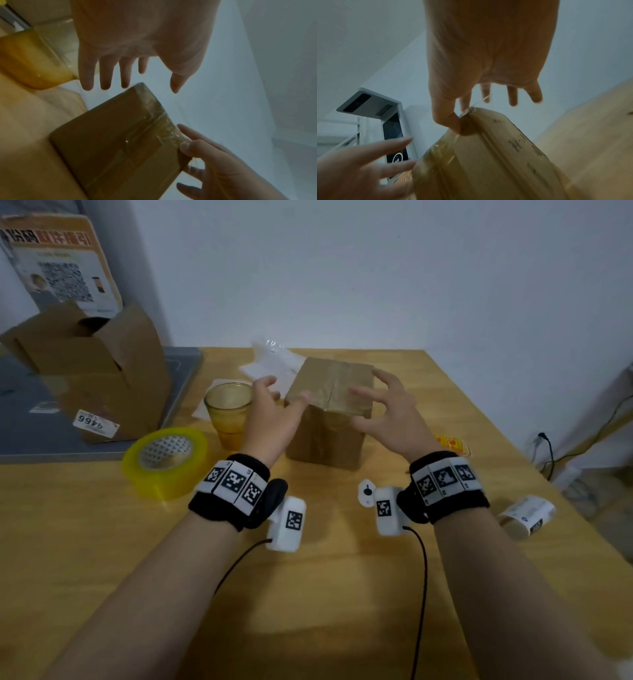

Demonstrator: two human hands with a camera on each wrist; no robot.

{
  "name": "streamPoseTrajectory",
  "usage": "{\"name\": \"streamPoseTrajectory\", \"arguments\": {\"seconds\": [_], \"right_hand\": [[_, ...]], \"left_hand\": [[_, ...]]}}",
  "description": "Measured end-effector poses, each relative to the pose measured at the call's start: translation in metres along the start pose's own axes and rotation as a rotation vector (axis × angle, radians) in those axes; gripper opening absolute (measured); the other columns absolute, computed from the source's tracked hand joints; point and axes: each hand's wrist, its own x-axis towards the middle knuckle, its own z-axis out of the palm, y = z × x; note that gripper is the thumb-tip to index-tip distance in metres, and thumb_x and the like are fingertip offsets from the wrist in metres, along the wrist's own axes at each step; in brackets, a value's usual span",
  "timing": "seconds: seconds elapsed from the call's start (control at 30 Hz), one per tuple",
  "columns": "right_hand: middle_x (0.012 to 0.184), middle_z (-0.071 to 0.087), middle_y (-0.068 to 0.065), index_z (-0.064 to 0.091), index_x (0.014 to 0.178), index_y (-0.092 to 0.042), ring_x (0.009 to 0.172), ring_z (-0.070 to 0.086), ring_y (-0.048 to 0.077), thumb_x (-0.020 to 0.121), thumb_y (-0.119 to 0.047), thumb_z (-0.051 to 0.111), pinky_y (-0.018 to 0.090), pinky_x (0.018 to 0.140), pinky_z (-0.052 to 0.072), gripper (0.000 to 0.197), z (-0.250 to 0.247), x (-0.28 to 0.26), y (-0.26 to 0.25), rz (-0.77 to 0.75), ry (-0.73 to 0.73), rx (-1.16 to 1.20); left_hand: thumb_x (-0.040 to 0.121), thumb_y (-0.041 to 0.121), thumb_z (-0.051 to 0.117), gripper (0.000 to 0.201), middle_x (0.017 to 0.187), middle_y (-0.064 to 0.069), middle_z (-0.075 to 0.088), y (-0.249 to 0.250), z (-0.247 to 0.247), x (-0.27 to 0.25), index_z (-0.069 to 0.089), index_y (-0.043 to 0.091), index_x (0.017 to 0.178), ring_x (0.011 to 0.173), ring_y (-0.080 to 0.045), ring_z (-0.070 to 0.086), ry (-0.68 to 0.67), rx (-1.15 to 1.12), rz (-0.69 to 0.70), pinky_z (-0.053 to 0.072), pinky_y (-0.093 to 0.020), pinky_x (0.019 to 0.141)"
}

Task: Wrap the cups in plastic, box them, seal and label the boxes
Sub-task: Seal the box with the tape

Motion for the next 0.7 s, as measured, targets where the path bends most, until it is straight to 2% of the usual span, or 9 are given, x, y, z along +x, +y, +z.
{"name": "streamPoseTrajectory", "arguments": {"seconds": [0.07,0.13,0.2,0.27,0.33,0.4,0.5,0.6,0.7], "right_hand": [[0.156,0.038,-0.004,0.050,0.152,-0.029,0.141,0.042,0.019,0.083,-0.018,0.077,0.030,0.109,0.047,0.074,0.001,0.001,0.004,0.074,0.056,0.151],[0.148,0.050,-0.004,0.043,0.156,-0.026,0.132,0.052,0.013,0.082,-0.017,0.078,0.022,0.095,0.054,0.082,0.006,0.003,0.003,0.130,0.097,0.324],[0.136,0.060,-0.004,0.040,0.157,-0.029,0.121,0.062,0.014,0.082,-0.023,0.083,0.033,0.094,0.058,0.086,0.014,0.006,-0.002,0.205,0.123,0.530],[0.127,0.064,-0.004,0.036,0.158,-0.032,0.112,0.067,0.014,0.084,-0.035,0.084,0.040,0.091,0.059,0.088,0.024,0.008,-0.008,0.266,0.102,0.633],[0.130,0.063,-0.003,0.036,0.158,-0.029,0.108,0.068,0.011,0.080,-0.043,0.086,0.037,0.087,0.060,0.093,0.036,0.012,-0.013,0.258,0.086,0.595],[0.133,0.060,-0.001,0.037,0.157,-0.025,0.106,0.068,0.008,0.077,-0.044,0.089,0.030,0.085,0.061,0.097,0.048,0.017,-0.017,0.232,0.100,0.562],[0.126,0.059,-0.005,0.031,0.158,-0.027,0.104,0.062,0.000,0.073,-0.045,0.091,0.019,0.082,0.055,0.106,0.056,0.021,-0.022,0.206,0.153,0.522],[0.110,0.058,-0.015,0.025,0.158,-0.031,0.101,0.062,0.000,0.072,-0.047,0.090,0.024,0.086,0.054,0.109,0.061,0.021,-0.022,0.201,0.196,0.473],[0.104,0.061,-0.015,0.027,0.152,-0.035,0.095,0.066,0.003,0.074,-0.049,0.089,0.029,0.084,0.058,0.100,0.066,0.022,-0.017,0.210,0.233,0.459]], "left_hand": [[0.093,0.051,0.067,0.072,0.137,0.000,0.052,-0.007,0.008,0.007,0.032,0.026,0.151,0.117,-0.015,0.054,-0.077,-0.022,-0.079,0.043,-0.027,0.084],[0.090,0.055,0.069,0.074,0.134,0.002,0.053,-0.013,0.017,0.012,0.034,0.025,0.148,0.119,-0.017,0.056,-0.085,-0.038,-0.112,0.048,-0.033,0.089],[0.086,0.053,0.074,0.073,0.130,0.004,0.055,-0.019,0.023,0.017,0.037,0.023,0.141,0.117,-0.016,0.058,0.003,-0.065,-0.091,0.050,-0.032,0.092],[0.084,0.052,0.076,0.069,0.121,0.006,0.056,-0.021,0.020,0.019,0.038,0.021,0.132,0.110,-0.013,0.060,0.113,-0.056,-0.069,0.051,-0.027,0.084],[0.083,0.052,0.077,0.065,0.116,0.007,0.056,-0.023,0.012,0.019,0.038,0.022,0.125,0.103,-0.010,0.061,0.142,-0.037,-0.074,0.049,-0.025,0.076],[0.080,0.055,0.079,0.067,0.119,0.004,0.056,-0.027,0.007,0.017,0.039,0.023,0.123,0.101,-0.010,0.061,0.140,-0.015,-0.083,0.052,-0.028,0.078],[0.079,0.058,0.079,0.067,0.115,0.008,0.061,-0.028,0.007,0.015,0.038,0.027,0.123,0.099,-0.006,0.063,0.155,-0.007,-0.079,0.053,-0.027,0.078],[0.076,0.060,0.080,0.065,0.106,0.017,0.064,-0.028,0.009,0.013,0.041,0.032,0.120,0.095,-0.004,0.065,0.188,-0.007,-0.080,0.054,-0.029,0.076],[0.070,0.062,0.081,0.061,0.102,0.019,0.065,-0.033,0.008,0.011,0.048,0.037,0.115,0.094,-0.005,0.068,0.219,-0.036,-0.076,0.059,-0.034,0.081]]}}
